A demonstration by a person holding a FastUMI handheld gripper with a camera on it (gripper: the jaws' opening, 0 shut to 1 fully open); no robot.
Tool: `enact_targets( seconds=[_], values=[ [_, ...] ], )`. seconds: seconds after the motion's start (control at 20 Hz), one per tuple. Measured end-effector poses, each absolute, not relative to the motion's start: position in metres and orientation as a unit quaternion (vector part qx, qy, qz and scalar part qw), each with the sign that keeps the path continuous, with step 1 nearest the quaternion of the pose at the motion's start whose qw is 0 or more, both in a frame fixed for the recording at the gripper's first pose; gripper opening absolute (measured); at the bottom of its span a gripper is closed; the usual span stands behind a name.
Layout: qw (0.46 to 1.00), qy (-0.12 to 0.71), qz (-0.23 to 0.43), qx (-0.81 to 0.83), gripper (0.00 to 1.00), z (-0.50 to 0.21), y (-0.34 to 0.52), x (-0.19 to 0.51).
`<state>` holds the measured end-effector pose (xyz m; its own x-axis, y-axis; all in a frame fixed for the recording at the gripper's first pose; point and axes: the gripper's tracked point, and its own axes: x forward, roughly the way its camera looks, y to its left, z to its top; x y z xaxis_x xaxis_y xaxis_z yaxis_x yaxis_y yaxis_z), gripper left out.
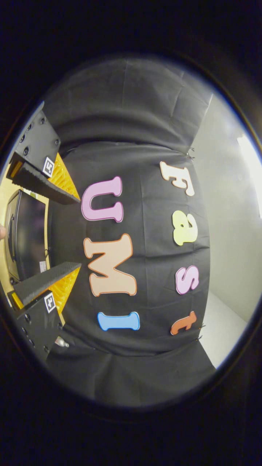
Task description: Open the toaster oven, put the food inside, and close the toaster oven door.
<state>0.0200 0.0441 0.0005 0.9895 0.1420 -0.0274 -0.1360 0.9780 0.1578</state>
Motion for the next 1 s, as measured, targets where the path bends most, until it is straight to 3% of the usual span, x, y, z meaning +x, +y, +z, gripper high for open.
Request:
enact_targets(
  seconds=[1.0],
  values=[
    [0.974, 0.186, 0.044, 0.121, 0.98, -0.247, 0.061, 0.041]
  ],
)
